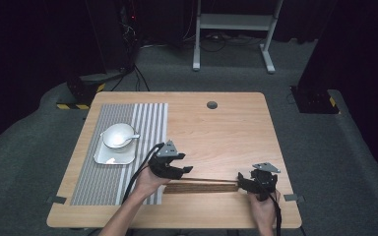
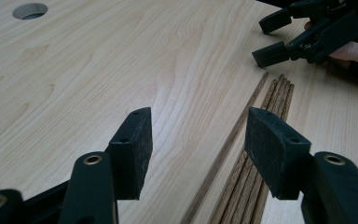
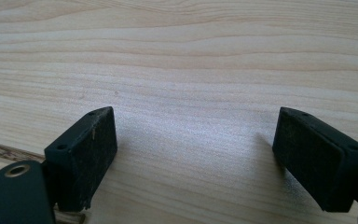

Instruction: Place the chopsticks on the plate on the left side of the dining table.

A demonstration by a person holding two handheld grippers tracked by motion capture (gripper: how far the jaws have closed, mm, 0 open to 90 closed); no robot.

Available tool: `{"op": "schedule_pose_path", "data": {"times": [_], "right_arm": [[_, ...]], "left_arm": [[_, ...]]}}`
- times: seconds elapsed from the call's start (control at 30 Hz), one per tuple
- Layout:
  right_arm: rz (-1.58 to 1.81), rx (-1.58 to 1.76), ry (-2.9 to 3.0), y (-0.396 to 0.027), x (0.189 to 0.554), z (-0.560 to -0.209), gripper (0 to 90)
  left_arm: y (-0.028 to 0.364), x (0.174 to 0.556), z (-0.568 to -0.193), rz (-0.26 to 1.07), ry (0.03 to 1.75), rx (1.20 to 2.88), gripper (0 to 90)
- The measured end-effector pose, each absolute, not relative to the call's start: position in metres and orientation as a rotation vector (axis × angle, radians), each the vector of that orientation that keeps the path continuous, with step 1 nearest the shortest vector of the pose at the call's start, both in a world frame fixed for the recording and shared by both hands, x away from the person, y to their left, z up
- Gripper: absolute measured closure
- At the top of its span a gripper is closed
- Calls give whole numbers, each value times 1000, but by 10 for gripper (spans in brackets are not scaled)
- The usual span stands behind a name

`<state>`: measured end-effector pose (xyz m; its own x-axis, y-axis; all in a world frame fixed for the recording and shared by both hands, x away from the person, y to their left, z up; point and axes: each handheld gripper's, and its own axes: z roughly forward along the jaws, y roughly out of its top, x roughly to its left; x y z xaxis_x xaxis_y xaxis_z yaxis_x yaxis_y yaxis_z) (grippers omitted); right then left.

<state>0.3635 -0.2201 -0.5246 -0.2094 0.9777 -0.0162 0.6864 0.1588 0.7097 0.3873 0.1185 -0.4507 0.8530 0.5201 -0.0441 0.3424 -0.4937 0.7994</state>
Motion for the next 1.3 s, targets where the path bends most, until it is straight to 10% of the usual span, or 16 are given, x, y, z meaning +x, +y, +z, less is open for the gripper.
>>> {"op": "schedule_pose_path", "data": {"times": [1.3], "right_arm": [[803, 1575, 1963, -220, 363, -525, 134]], "left_arm": [[75, 393, -489, 183, 504, 2283, 575]]}}
